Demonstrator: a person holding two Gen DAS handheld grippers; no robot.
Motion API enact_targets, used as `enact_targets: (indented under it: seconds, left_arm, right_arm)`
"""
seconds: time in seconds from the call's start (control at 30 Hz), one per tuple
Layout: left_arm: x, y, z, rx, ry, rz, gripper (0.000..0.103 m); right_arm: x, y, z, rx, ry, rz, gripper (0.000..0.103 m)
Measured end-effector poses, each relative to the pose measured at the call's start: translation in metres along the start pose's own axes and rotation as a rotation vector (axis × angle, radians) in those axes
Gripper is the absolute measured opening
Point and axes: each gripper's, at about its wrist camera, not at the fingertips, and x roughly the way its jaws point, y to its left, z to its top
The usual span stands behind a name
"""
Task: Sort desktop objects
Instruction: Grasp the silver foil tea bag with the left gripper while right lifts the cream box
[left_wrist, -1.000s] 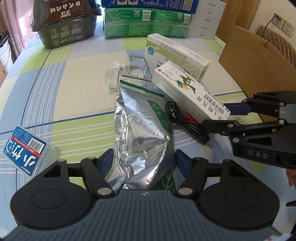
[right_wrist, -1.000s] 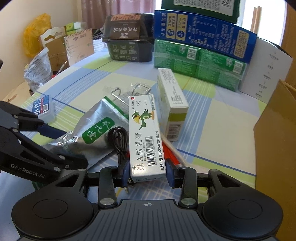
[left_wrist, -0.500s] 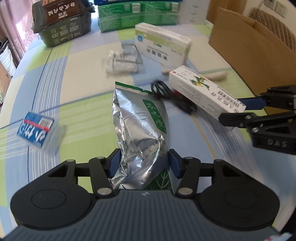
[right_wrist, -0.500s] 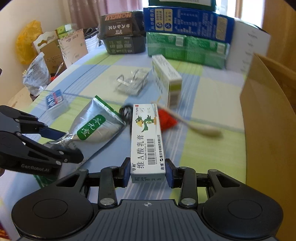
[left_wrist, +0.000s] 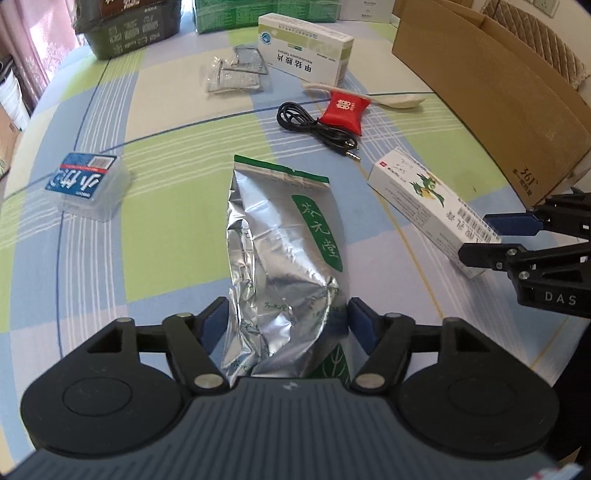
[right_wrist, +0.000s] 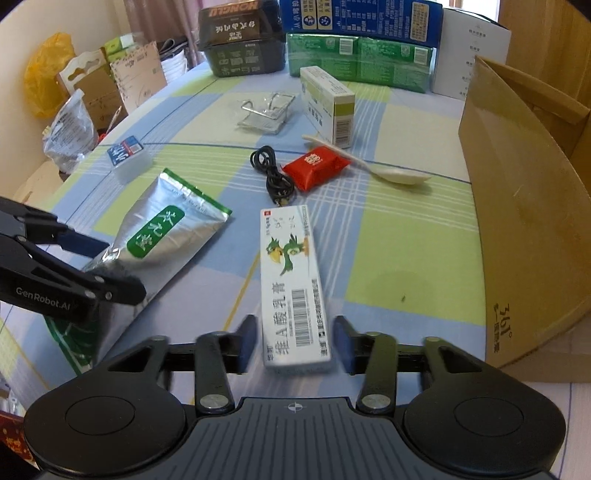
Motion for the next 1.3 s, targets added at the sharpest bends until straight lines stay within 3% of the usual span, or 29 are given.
enact_targets:
  seconds: [0.63, 0.73, 0.87, 1.1, 1.17, 1.3]
  left_arm:
    - [0.023, -0.014, 0.017, 0.088, 0.035, 0.044, 0.074]
    - [0.022, -0.014, 0.017, 0.089, 0.034, 0.041, 0.071]
    - [0.020, -0.015, 0.016, 0.097, 0.028, 0.032, 0.058]
    - [0.017, -0.014, 0.015, 0.088, 0.018, 0.018, 0.051]
    - [0.016, -0.013, 0.014, 0.086, 0.015, 0.014, 0.049]
    - [0.014, -0.012, 0.014, 0.074, 0.016, 0.008, 0.047]
  right_arm:
    - [0.028, 0.005, 0.010, -0.069, 0.028, -0.020, 0.057]
    - [0.030, 0.007, 0.012, -0.082, 0.026, -0.022, 0.057]
    - [0.032, 0.008, 0.014, -0.085, 0.021, -0.023, 0.054]
    - [0.035, 0.011, 0.017, -0.094, 0.016, -0.018, 0.048]
    - [0.036, 0.011, 0.018, -0.094, 0.015, -0.020, 0.037]
    - [0.035, 0.012, 0.019, -0.093, 0.016, -0.022, 0.036]
